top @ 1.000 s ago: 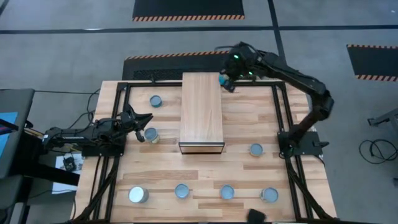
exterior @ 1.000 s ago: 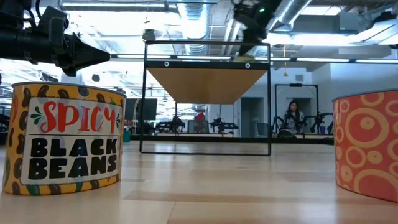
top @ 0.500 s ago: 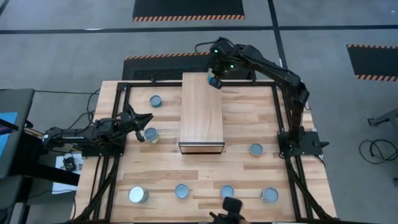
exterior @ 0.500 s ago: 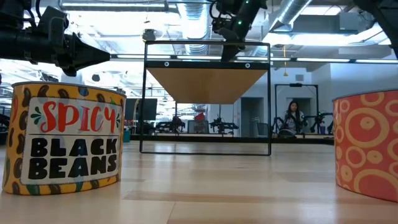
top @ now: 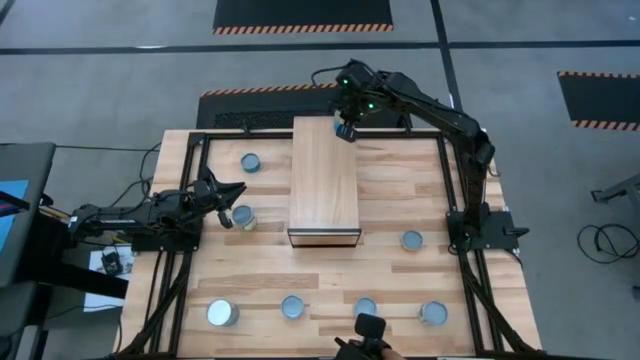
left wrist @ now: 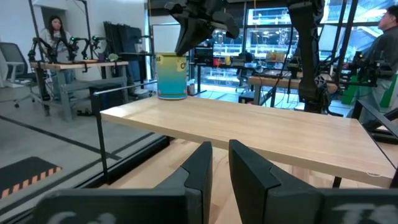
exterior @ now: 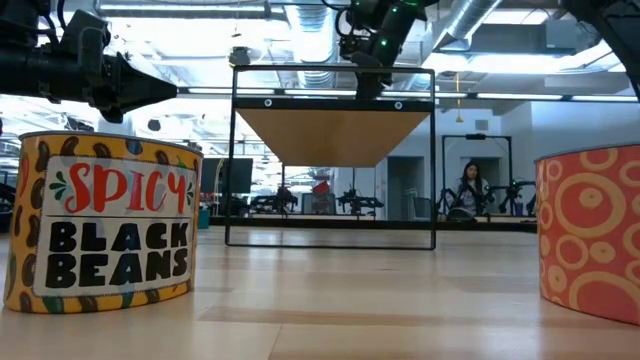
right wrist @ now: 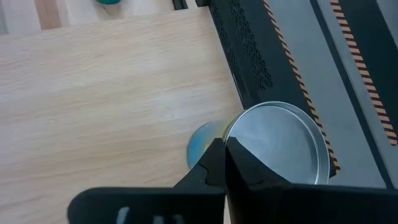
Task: Pick and place cans onto a shelf
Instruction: Put the canned cherries soup on the shelf, then put the canned chicken soup on the shelf
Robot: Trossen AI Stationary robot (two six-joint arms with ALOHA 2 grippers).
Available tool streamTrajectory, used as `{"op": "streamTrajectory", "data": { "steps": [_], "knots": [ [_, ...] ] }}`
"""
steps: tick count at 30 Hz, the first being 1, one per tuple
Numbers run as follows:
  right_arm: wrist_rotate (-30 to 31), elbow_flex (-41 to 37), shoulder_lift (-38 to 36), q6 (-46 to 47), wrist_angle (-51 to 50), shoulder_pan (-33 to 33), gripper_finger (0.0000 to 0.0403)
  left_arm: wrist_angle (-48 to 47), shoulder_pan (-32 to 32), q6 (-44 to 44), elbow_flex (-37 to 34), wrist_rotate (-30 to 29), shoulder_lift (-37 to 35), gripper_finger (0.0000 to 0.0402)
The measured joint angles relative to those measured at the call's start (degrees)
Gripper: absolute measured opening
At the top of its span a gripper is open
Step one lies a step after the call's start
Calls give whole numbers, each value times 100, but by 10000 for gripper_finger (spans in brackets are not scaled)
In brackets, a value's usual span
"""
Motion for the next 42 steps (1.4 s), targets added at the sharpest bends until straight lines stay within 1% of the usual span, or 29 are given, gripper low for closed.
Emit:
{"op": "streamTrajectory", "data": {
  "steps": [7, 16, 19, 22, 24, 26, 27, 28, 31, 36, 38, 42],
  "knots": [
    [5, 0, 0, 17, 0, 15, 39, 0, 0, 0, 0, -1, 1, 43],
    [55, -2, -8, -57, 181, 270, 112, 2, 0, 0, 0, 1, 1, 43],
    [105, -4, -81, -115, 71, 402, 123, 2, 0, 0, 0, 5, 1, 43],
    [114, -9, -250, -221, -147, 607, 106, 2, 0, 0, 0, 12, -1, 43],
    [110, -9, -427, -312, -275, 773, 77, -1, 0, 0, 0, 14, -1, 43],
    [77, -126, -673, -371, -273, 918, 40, 1, 0, 0, 0, 31, 0, 43],
    [24, -286, -841, -384, -216, 977, 20, -1, 0, 0, 0, 34, 0, 43],
    [-10, -486, -1011, -392, -95, 1036, 13, -1, 0, 0, 0, 34, -1, 43],
    [-80, -1488, -1625, -389, 732, 1178, 14, -2, 0, 0, 0, 34, -1, 43],
    [-129, -3839, -2796, -243, 2859, 1368, 5, -19, 0, -11, 0, 36, -1, 43],
    [-133, -4778, -3233, -81, 3789, 1426, 9, -45, 0, -17, 0, 82, 1, 43],
    [-150, -6414, -3971, 258, 5464, 1513, 13, -48, 0, -123, 0, 220, -1, 43]
  ]
}}
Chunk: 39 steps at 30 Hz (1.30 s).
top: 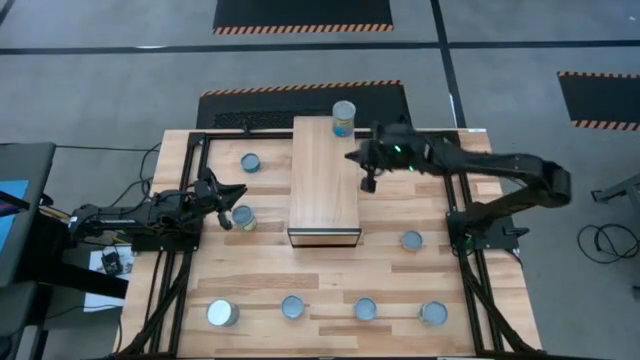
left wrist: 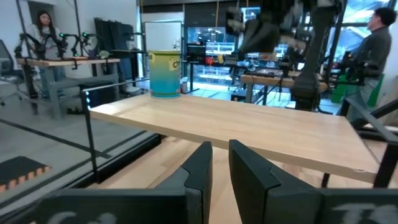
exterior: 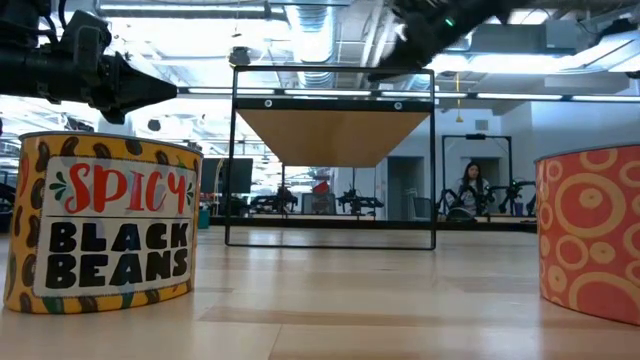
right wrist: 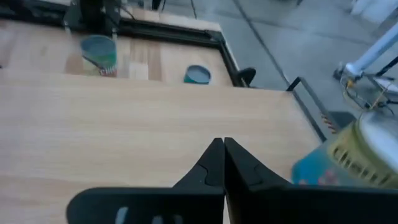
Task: Pick and place cans onto a shelf
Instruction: Put the canned chicken soup on the shelf
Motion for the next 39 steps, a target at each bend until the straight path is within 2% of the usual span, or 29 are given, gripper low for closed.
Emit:
{"op": "streamTrajectory", "data": {
  "steps": [5, 10, 14, 18, 26, 33, 39],
  "knots": [
    [-209, -1578, -627, 210, 1797, -83, 7, 1, 4, -100, 0, 20, 1, 43],
    [-1036, -2615, -951, 271, 3360, -562, 6, -222, 4, -135, 152, -70, 123, 36],
    [-2194, -3032, -995, 522, 4393, -1221, 6, -132, 4, -163, 392, -235, 536, 8],
    [-2943, -3087, -993, 735, 4654, -1743, 6, -167, 7, -337, 596, -610, 1213, 2],
    [-3012, -3088, -991, 739, 4713, -1989, 8, -526, 357, -821, 1450, -628, 2694, 0],
    [-3109, -3441, -989, 634, 5045, -2203, 8, -2252, 621, -1112, 2830, -37, 3545, 0],
    [-3388, -3928, -986, 753, 5937, -2437, 8, -3667, 616, -1645, 3718, 180, 4139, 0]
  ]
}}
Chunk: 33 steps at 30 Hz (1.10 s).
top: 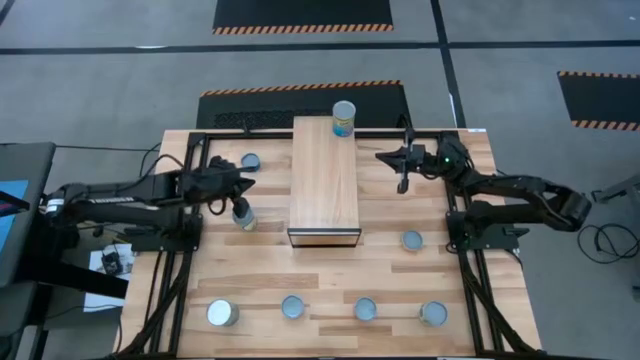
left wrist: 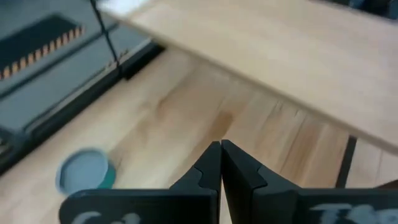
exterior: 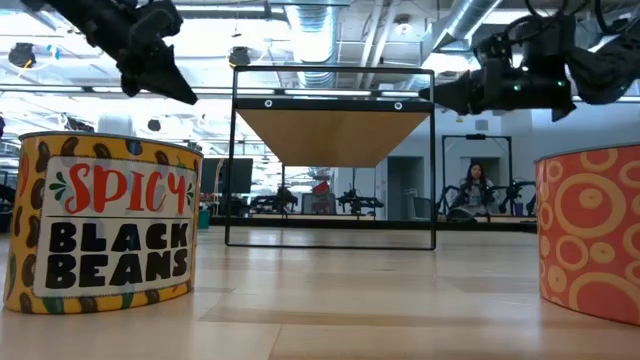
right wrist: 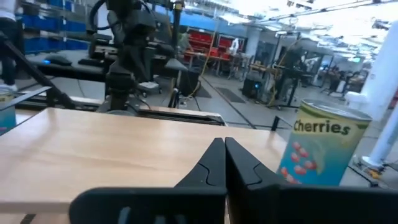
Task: Pick and place cans onto a shelf
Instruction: Put the canned chicken soup on the shelf
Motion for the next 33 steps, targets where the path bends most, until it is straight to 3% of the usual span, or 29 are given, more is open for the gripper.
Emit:
{"op": "streamTrajectory", "data": {
  "steps": [12, 20, 25, 33],
  "knots": [
    [-606, -215, -2, 384, 666, -503, 10, -851, -61, -563, 520, 355, 866, 0],
    [-611, -215, 0, 360, 646, -503, 10, -2026, -989, -1801, 1185, 692, 1282, 2],
    [-610, -215, 0, 340, 645, -503, 10, -2690, -1454, -2678, 1461, 690, 1891, 37],
    [-604, -212, 2, 258, 559, -503, 10, -3173, -1659, -2801, 1542, 627, 2807, 120]
  ]
}}
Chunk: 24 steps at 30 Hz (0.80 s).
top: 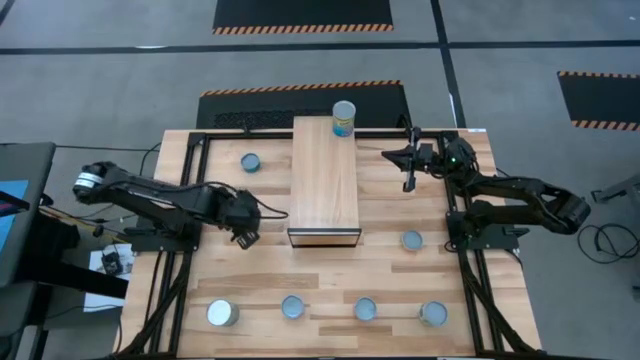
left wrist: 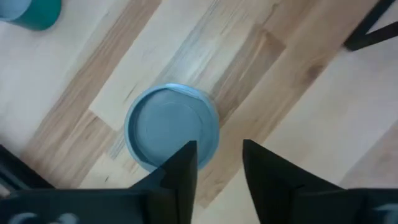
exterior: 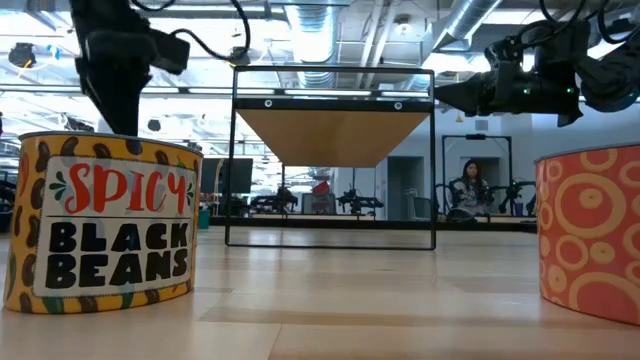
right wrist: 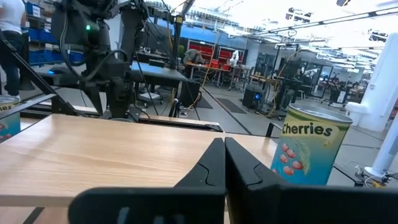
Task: Pick and place cans onto a shelf
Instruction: Put the canned chicken soup on the shelf
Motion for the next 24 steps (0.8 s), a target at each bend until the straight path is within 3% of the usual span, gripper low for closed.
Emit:
{"op": "streamTrajectory", "data": {
  "steps": [6, 24],
  "knots": [
    [2, 1, 0, -13, 0, 0, 10, -14, 2, 44, 2, -94, 341, 149],
    [9, 2, 1, -18, 7, 0, 10, 503, 299, 449, -356, -156, 380, 146]
  ]
}}
